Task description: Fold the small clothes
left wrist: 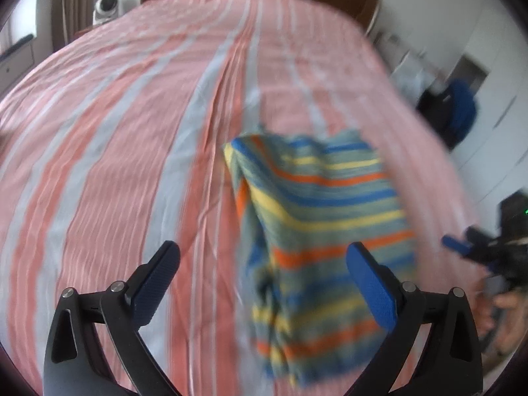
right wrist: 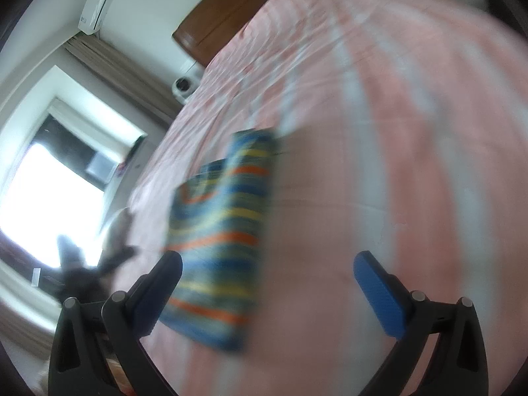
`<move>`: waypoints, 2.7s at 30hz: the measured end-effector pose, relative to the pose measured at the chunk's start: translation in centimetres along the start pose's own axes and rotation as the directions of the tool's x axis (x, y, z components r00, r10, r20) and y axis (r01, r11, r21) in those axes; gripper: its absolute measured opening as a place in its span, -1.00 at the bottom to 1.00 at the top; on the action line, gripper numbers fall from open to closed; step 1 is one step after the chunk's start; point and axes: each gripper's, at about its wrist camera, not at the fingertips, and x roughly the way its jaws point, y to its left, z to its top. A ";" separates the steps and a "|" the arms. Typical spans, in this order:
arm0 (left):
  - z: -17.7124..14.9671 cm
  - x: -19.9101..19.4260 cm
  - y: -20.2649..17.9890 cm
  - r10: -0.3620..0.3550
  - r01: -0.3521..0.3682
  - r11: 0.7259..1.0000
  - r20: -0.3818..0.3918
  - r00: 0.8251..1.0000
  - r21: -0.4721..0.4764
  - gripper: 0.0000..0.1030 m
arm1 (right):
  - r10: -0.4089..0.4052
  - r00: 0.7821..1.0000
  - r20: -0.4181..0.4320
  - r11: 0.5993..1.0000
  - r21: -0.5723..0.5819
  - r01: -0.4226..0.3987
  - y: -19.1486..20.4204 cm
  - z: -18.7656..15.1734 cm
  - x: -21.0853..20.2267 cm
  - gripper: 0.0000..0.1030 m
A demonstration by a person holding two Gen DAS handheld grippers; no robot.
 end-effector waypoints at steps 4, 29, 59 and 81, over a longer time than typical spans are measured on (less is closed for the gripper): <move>0.7 1.7 -0.4 0.096 -0.096 0.995 -0.006 0.995 0.009 0.95 | -0.063 0.998 -0.021 0.992 -0.113 0.060 3.1 2.3 4.4 0.96; 1.2 5.8 -0.4 -0.031 0.030 0.999 -0.087 0.996 -0.014 0.06 | -0.123 0.982 -0.145 0.986 -0.128 0.105 4.1 3.2 11.8 -0.31; -11.8 -16.5 -6.9 0.352 -0.344 0.936 0.287 0.891 -0.081 0.99 | -0.315 0.896 0.312 0.787 -0.442 0.430 15.4 -9.7 -10.2 1.00; -17.8 -21.5 -10.6 0.339 -0.337 0.940 0.244 0.909 -0.051 0.99 | -0.413 0.860 0.301 0.740 -0.439 0.509 19.9 -19.2 -15.1 0.99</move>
